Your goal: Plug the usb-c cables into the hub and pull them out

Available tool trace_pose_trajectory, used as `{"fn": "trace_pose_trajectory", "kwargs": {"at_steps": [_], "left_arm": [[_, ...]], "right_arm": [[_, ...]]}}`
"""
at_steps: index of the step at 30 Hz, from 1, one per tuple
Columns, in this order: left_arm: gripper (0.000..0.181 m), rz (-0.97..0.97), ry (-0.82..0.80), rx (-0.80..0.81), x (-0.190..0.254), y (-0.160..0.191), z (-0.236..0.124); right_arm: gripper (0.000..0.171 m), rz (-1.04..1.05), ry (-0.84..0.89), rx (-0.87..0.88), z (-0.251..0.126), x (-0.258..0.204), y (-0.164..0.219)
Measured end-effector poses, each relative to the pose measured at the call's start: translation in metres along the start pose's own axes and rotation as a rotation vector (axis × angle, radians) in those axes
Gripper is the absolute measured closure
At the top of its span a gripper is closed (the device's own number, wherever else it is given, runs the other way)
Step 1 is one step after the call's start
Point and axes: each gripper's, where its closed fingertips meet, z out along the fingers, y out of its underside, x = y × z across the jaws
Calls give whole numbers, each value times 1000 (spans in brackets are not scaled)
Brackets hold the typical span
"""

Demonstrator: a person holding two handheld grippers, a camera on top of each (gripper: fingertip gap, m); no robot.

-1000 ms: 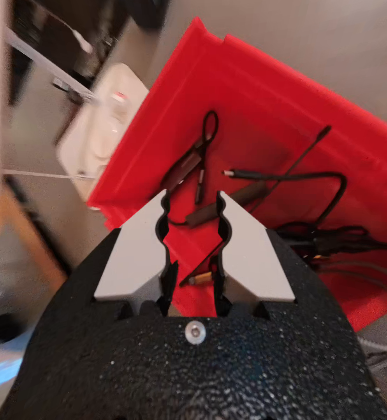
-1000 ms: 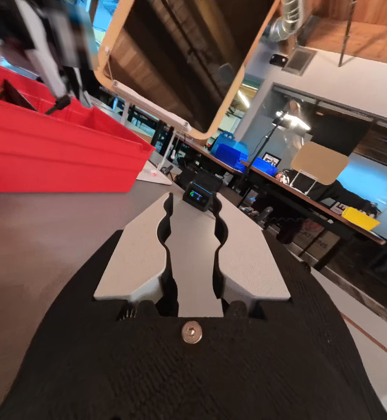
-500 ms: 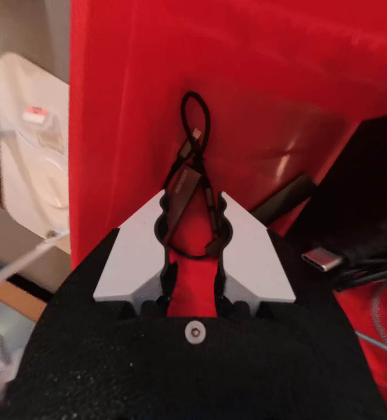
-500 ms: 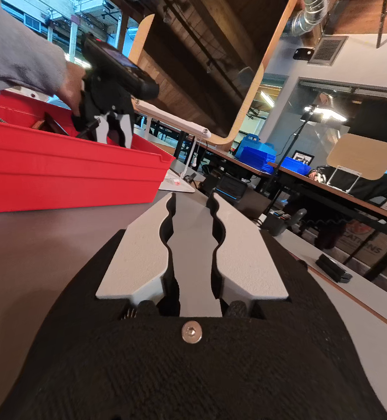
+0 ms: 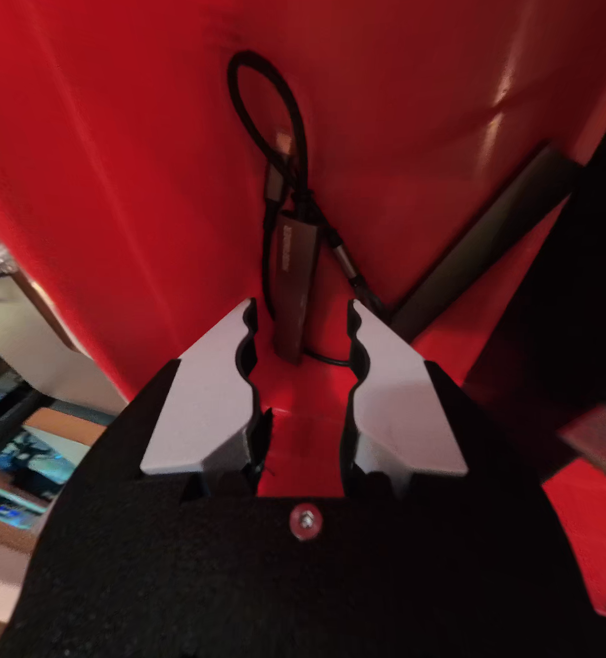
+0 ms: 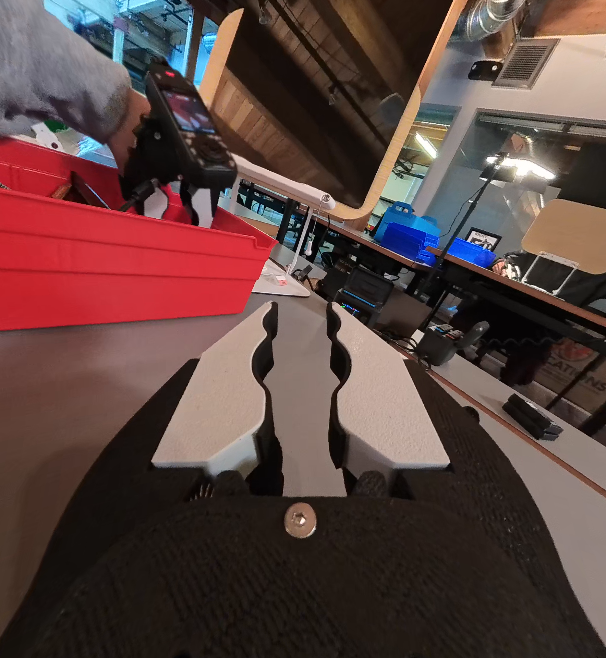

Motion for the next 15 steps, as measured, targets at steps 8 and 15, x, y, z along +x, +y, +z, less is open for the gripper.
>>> {"fn": "trace_pose_trajectory", "kwargs": {"at_steps": [8, 15], "left_arm": [[158, 43, -115, -26, -8, -3, 16], [163, -53, -238, 4, -14, 5, -14]], "right_arm": [[147, -6, -1, -1, 0, 0, 0], [150, 2, 29, 0, -2, 7, 1]]}}
